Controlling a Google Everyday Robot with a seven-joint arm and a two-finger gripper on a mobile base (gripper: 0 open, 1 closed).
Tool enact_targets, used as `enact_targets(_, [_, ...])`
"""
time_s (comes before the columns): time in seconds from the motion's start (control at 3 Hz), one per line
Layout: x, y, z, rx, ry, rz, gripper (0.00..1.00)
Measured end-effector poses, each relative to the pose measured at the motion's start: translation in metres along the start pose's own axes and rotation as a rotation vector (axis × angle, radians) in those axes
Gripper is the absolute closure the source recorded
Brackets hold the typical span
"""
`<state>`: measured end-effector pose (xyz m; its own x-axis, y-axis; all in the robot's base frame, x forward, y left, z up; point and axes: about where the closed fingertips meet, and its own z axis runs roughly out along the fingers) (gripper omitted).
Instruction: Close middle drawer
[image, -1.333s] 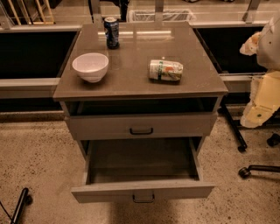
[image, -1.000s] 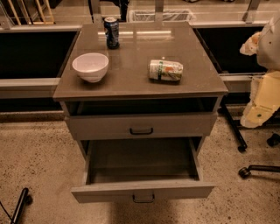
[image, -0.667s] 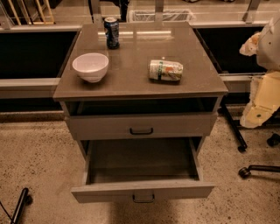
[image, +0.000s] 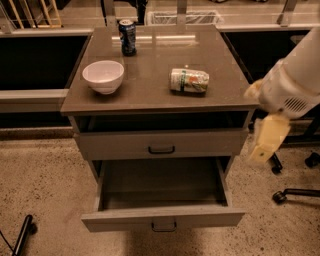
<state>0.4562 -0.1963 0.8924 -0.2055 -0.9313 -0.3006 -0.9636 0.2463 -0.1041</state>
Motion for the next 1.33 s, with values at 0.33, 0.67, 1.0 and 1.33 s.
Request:
enact_targets(0.33, [0.015,0.022,0.075,-0.048,-0.046,0.028,0.00])
enact_targets(0.67, [0.038,0.057,0.139,-0.064,-0.086,0.044,0.00])
enact_targets(1.0, [0.049,0.072,0.169,-0.058,-0.082,0.059,0.00])
enact_targets(1.33, [0.050,0.070,0.176,-0.067,-0.074,0.061,0.00])
